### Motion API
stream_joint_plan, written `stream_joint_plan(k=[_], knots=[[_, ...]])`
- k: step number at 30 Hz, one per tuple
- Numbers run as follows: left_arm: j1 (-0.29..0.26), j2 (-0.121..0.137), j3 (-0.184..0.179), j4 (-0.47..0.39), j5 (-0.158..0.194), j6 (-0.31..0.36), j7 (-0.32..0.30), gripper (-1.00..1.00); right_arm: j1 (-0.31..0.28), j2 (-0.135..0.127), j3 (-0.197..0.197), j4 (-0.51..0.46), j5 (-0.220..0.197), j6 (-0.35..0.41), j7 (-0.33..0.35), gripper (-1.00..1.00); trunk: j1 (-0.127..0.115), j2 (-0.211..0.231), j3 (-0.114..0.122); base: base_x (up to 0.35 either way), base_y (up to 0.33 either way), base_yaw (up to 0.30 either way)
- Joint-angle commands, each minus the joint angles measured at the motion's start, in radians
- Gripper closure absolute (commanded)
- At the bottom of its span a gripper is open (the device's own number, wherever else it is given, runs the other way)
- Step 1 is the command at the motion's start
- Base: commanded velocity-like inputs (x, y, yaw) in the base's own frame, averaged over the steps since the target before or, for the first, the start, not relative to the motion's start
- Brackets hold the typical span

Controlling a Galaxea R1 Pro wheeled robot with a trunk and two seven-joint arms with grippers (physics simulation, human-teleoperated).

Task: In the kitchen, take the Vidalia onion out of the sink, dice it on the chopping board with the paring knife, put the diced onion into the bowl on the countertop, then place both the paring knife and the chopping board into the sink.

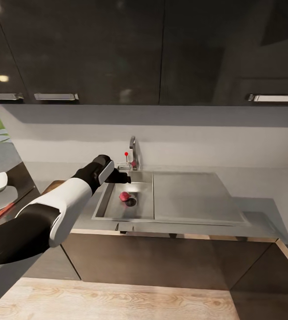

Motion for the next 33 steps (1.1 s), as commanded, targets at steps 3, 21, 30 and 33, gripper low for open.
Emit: stream_joint_plan(k=[3,21,30,33], knots=[[-0.001,0.001,-0.008,-0.001,0.01,0.003,0.005,-1.0,0.012,0.005,-0.003,0.0,0.01,0.0,-0.032,-1.0,0.001,-0.002,-0.002,0.0,0.0,0.0],[-0.001,0.001,-0.008,0.0,0.011,0.002,0.005,-1.0,0.152,0.031,-0.008,-0.085,0.013,0.0,-0.058,-1.0,0.001,-0.002,-0.002,0.0,0.0,0.0],[0.005,0.001,-0.008,0.006,0.011,0.003,0.006,-1.0,0.152,0.035,-0.008,-0.338,0.009,0.08,-0.061,-1.0,0.001,-0.002,-0.002,0.044,0.0,0.0],[0.01,0.001,-0.008,0.029,0.011,0.003,0.005,-1.0,0.152,0.036,-0.007,-0.336,0.008,0.111,-0.058,-1.0,0.001,-0.002,-0.002,0.144,0.0,0.0]])
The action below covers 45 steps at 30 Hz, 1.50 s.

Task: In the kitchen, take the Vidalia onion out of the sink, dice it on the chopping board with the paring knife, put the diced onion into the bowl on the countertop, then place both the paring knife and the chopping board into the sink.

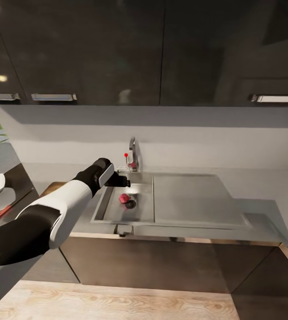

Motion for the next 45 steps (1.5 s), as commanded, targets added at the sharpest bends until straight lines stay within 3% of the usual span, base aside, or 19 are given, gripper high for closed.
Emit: stream_joint_plan(k=[1,14,25,37,45], knots=[[-0.001,0.0,-0.008,0.004,0.01,0.003,0.005,-1.0,0.0,0.001,-0.004,-0.001,0.011,0.002,-0.006,-1.0,0.001,-0.002,-0.002,0.177,0.0,0.0],[0.001,0.0,-0.008,0.042,0.01,0.003,0.005,-1.0,0.0,0.001,-0.002,0.072,0.01,0.011,-0.004,-1.0,0.001,-0.002,-0.006,0.262,-0.029,0.0],[0.004,0.001,-0.008,0.057,0.01,0.005,0.003,-1.0,0.0,0.002,-0.002,0.079,0.01,0.012,-0.004,-1.0,0.001,-0.002,-0.023,0.033,-0.001,0.0],[0.051,0.002,-0.009,0.059,0.009,0.004,0.003,-1.0,0.0,0.002,-0.002,0.079,0.01,0.012,-0.004,-1.0,0.001,-0.002,-0.042,0.198,0.0,0.0],[0.094,0.021,-0.009,0.058,0.007,0.004,0.004,-1.0,0.0,0.002,-0.001,0.079,0.01,0.013,-0.003,-1.0,0.001,-0.002,-0.055,0.109,0.0,0.0]])
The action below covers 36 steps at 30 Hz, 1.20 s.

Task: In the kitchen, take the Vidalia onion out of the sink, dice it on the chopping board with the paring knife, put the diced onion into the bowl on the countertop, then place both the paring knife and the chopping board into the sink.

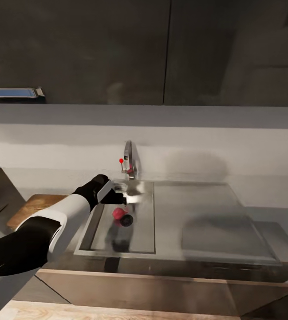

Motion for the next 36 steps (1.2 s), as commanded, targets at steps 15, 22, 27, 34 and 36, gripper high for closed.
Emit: stream_joint_plan(k=[15,22,27,34,36], knots=[[0.025,0.003,-0.008,0.001,0.011,0.005,0.006,-1.0,0.0,0.001,-0.003,-0.002,0.011,0.0,-0.007,-1.0,0.001,-0.002,-0.026,0.062,-0.004,0.0],[0.026,0.004,-0.008,0.011,0.01,0.005,0.006,-1.0,0.0,0.001,-0.003,-0.002,0.011,0.0,-0.007,-1.0,0.001,-0.002,-0.037,0.012,-0.002,0.0],[0.026,0.01,-0.008,0.018,0.009,0.005,0.006,-1.0,0.0,0.001,-0.003,-0.002,0.011,0.0,-0.007,-1.0,0.001,-0.002,-0.045,0.004,0.0,0.0],[0.026,0.01,-0.009,0.019,0.009,0.005,0.006,-1.0,0.0,0.001,-0.003,-0.002,0.011,0.0,-0.007,-1.0,0.001,-0.002,-0.057,0.144,0.0,0.0],[0.026,0.01,-0.01,0.019,0.009,0.006,0.006,-1.0,0.0,0.001,-0.003,-0.002,0.011,0.0,-0.007,-1.0,0.001,-0.002,-0.06,0.166,0.0,0.0]])
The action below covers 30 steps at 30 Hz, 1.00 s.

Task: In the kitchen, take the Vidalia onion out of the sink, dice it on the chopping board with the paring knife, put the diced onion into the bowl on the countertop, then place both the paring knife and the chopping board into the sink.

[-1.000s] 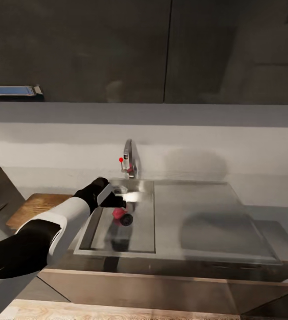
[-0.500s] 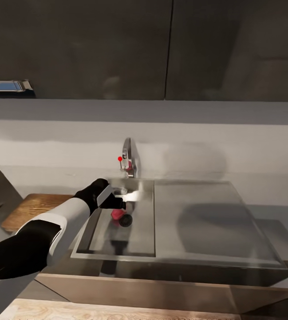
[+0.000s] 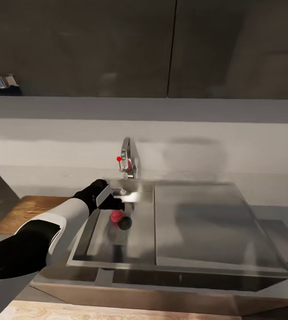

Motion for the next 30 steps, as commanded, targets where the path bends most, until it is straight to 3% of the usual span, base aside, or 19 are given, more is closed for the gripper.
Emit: stream_joint_plan(k=[1,30], knots=[[-0.001,0.0,-0.008,-0.001,0.01,0.004,0.005,-1.0,0.0,0.001,-0.004,-0.002,0.011,0.0,-0.008,-1.0,0.001,-0.002,-0.003,0.148,0.0,0.0],[0.032,-0.002,-0.051,-0.001,0.01,0.004,0.004,-1.0,0.0,0.001,-0.004,-0.002,0.012,-0.002,-0.008,-1.0,0.001,-0.002,-0.047,0.038,-0.01,0.0]])
